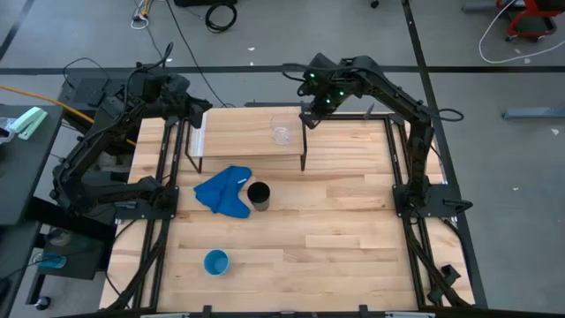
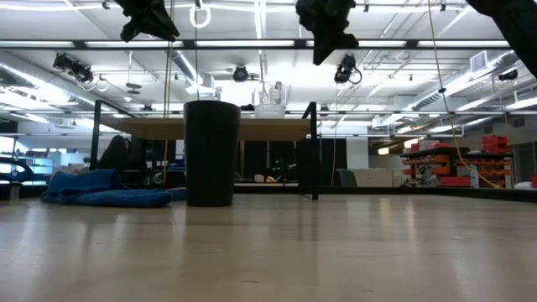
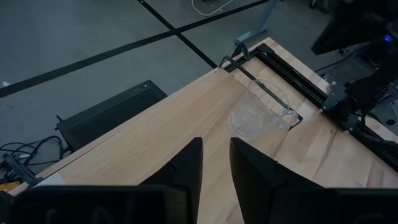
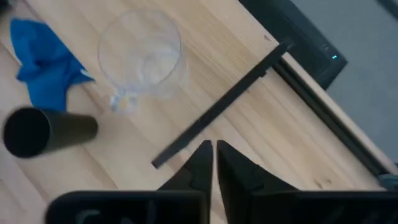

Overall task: Stack small to large cups/mugs on shelf
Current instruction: Put the transparent mug on the shelf

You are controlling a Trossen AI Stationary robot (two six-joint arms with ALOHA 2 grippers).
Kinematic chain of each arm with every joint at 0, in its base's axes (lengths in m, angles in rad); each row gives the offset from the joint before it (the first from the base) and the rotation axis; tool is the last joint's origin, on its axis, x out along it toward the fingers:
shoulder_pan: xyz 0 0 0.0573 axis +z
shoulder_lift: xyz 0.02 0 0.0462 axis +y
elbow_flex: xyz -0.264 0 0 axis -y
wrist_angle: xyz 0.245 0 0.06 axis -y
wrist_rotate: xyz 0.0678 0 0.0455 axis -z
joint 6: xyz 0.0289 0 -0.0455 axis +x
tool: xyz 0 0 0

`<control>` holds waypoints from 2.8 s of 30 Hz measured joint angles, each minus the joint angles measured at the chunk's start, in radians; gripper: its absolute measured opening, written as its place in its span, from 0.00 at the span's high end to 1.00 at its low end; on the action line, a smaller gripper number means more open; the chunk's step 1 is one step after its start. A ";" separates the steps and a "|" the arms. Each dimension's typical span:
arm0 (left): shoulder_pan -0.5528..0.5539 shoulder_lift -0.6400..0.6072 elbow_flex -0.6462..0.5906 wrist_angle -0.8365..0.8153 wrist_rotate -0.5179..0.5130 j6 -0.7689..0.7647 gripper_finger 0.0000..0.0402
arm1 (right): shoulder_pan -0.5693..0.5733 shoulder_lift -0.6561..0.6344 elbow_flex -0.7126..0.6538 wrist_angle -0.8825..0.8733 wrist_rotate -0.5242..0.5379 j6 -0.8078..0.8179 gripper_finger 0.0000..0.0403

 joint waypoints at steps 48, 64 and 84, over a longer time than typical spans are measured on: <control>0.000 0.000 0.000 0.000 0.000 -0.009 0.79 | 0.182 -0.277 -0.864 0.954 0.081 0.113 1.00; 0.000 0.000 0.000 0.000 0.000 -0.010 0.78 | 0.180 -0.267 -0.863 1.030 0.073 0.107 1.00; 0.000 0.000 0.000 0.000 0.000 -0.029 0.79 | 0.146 -0.308 -0.863 1.043 0.074 0.099 1.00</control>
